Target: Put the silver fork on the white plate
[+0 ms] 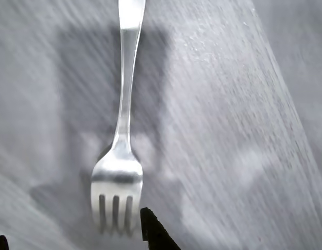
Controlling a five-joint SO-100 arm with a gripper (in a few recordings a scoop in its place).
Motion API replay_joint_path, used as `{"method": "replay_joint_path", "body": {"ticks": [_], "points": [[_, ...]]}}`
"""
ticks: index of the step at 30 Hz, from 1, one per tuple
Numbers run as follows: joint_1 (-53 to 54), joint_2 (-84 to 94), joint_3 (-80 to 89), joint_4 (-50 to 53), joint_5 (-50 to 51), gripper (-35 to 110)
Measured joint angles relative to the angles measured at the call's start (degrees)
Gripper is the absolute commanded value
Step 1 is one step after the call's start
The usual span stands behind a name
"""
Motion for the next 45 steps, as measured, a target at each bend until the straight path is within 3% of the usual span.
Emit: {"method": "replay_joint_path", "body": {"ticks": [45], "points": [[1.67, -7.12, 0.09, -4.57, -1.05, 3]]}}
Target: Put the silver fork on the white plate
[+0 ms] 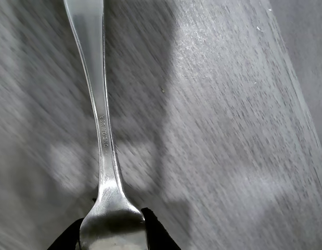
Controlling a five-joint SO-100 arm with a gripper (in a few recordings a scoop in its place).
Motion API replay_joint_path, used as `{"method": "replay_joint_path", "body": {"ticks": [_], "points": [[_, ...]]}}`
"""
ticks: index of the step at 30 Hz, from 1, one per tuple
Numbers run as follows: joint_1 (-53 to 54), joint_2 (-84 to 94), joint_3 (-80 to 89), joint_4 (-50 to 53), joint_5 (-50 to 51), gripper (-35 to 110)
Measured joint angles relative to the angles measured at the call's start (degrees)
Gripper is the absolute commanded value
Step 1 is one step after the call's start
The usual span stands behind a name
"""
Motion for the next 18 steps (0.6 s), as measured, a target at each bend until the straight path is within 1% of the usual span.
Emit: {"method": "replay_joint_path", "body": {"ticks": [7, 9, 13, 14, 18], "points": [[-1.76, 7.38, 0.00, 3.60, 0.09, 3], [-4.31, 12.57, 0.18, 7.56, 0.35, 3], [-11.69, 23.55, 0.09, 12.30, 3.16, 2], [-13.89, 25.49, 0.00, 13.10, 3.78, 0], [-24.70, 31.20, 0.00, 16.88, 8.88, 0]]}}
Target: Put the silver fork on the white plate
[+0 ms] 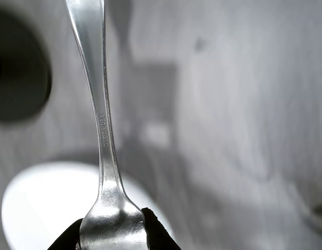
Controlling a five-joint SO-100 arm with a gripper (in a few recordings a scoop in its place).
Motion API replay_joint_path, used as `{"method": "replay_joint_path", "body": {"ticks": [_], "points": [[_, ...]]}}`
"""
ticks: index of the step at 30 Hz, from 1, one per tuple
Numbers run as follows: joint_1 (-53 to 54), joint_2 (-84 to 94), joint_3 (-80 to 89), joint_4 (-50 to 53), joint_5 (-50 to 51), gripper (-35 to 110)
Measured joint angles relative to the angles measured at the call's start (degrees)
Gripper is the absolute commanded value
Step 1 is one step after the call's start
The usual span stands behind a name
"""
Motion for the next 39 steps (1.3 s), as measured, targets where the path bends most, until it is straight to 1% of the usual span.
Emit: {"method": "replay_joint_path", "body": {"ticks": [7, 9, 16, 25, 26, 29, 32, 35, 39], "points": [[-14.68, 0.26, 0.00, 0.26, 6.94, 0], [-16.88, -0.97, 0.00, -0.97, 8.35, 0], [-19.16, -13.80, -1.85, -8.44, 9.40, 0], [-19.07, -29.62, -11.16, -12.74, 9.58, 0], [-19.42, -31.46, -12.13, -12.13, 10.11, 1], [-19.86, -34.98, -14.41, -12.48, 9.76, 12], [-21.36, -38.32, -16.52, -13.01, 9.58, 19], [-22.50, -39.81, -17.67, -11.25, 9.58, 26], [-22.94, -39.90, -21.01, -6.59, 9.58, 28]]}}
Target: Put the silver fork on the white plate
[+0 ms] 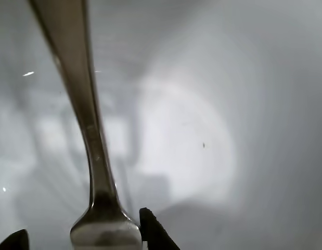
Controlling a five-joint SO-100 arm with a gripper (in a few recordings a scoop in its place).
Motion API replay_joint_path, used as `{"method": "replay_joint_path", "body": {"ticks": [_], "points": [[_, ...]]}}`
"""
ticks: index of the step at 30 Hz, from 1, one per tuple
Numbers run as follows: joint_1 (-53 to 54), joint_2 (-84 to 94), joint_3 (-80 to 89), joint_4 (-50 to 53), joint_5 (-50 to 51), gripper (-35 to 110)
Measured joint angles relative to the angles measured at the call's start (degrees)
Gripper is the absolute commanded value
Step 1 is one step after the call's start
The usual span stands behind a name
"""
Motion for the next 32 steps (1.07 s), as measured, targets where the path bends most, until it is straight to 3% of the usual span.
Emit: {"method": "replay_joint_path", "body": {"ticks": [6, 7, 9, 14, 17, 23, 32], "points": [[2.20, 3.96, -0.88, 6.06, 0.00, 26], [3.16, 5.19, -0.97, 6.42, 0.00, 22], [4.48, 8.88, -0.97, 8.79, 0.26, 0], [9.49, 25.93, -0.62, 12.83, 6.06, 0], [14.94, 39.90, 9.93, 10.90, 12.22, 0], [25.58, 78.84, 41.48, 1.05, 13.01, 0], [25.93, 108.28, 71.98, -1.49, 12.66, 0]]}}
